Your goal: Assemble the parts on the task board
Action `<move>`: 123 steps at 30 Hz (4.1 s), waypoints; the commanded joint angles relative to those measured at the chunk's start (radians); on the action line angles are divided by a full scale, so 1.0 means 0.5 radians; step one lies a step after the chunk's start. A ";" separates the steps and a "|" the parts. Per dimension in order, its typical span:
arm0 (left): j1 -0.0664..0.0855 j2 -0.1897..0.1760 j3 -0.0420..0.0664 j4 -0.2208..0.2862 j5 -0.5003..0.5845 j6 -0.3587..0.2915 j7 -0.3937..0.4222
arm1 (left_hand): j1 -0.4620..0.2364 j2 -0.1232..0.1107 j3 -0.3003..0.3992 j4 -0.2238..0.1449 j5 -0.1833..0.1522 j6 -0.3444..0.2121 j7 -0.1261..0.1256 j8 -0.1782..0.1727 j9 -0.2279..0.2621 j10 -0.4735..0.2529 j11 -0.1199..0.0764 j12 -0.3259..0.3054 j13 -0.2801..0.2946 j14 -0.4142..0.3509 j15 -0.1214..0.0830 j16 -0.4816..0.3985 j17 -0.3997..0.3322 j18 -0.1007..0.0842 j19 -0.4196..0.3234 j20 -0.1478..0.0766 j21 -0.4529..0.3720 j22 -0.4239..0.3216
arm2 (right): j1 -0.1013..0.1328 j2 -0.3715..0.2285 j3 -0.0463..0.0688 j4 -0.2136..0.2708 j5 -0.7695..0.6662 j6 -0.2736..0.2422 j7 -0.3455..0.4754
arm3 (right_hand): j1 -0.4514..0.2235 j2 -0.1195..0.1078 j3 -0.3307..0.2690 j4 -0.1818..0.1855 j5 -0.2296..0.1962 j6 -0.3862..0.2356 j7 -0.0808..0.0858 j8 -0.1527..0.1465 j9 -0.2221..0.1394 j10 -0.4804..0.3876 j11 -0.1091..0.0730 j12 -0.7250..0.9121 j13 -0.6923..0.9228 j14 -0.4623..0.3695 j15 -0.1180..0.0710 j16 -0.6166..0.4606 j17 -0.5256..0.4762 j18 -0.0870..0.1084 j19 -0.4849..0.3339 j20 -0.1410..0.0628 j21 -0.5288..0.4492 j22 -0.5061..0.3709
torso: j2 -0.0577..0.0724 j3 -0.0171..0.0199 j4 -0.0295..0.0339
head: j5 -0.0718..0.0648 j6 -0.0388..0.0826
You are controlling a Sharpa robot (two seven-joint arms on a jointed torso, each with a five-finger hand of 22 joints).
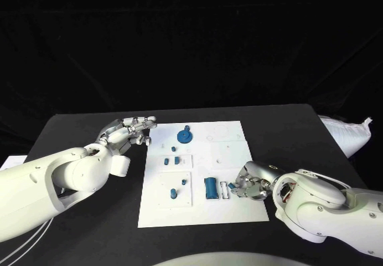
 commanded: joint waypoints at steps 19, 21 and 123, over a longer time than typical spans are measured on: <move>-0.001 0.004 0.001 0.006 -0.005 0.027 0.015 | 0.004 -0.004 -0.011 -0.004 0.005 -0.018 0.000 0.011 -0.003 -0.011 -0.001 0.007 -0.002 -0.014 0.007 -0.009 -0.002 0.023 0.006 0.004 -0.009 -0.003 | -0.001 0.107 0.000 -0.050 0.125 -0.043 0.003 | -0.182 -0.066 0.004 0.084 0.103 0.045 -0.014 -0.010 0.041 0.059 -0.035 0.068 0.351 0.182 0.000 0.010 0.397 -0.033 0.014 -0.004 0.005 0.003 | 0.001 -0.0020 0.001 | 0.005 -0.008; -0.001 0.004 0.001 0.007 -0.005 0.028 0.015 | 0.004 -0.004 -0.011 -0.004 0.005 -0.018 0.000 0.011 -0.003 -0.011 -0.001 0.007 -0.002 -0.014 0.007 -0.009 -0.002 0.023 0.006 0.004 -0.009 -0.003 | -0.001 0.112 0.000 -0.062 0.121 -0.034 0.000 | -0.195 -0.069 -0.002 0.092 0.120 0.048 -0.015 -0.009 0.044 0.060 -0.036 0.071 0.354 0.182 0.000 0.011 0.398 -0.033 0.014 -0.004 0.005 0.004 | 0.001 -0.0025 0.002 | 0.003 -0.009; -0.008 0.018 0.001 -0.021 0.027 0.033 0.015 | 0.002 0.000 -0.020 -0.006 0.005 -0.024 0.001 0.016 -0.003 -0.020 0.000 0.019 -0.004 -0.023 0.008 -0.016 -0.026 0.023 0.007 0.004 -0.017 -0.006 | 0.138 0.109 0.030 -0.282 0.723 -0.219 0.619 | -0.176 0.092 -0.797 0.117 -0.056 0.008 -0.006 -0.031 0.204 0.034 -0.025 -0.034 0.333 0.180 0.008 0.002 0.389 -0.022 -0.016 0.001 -0.046 -0.033 | -0.018 -0.0101 0.013 | -0.020 0.021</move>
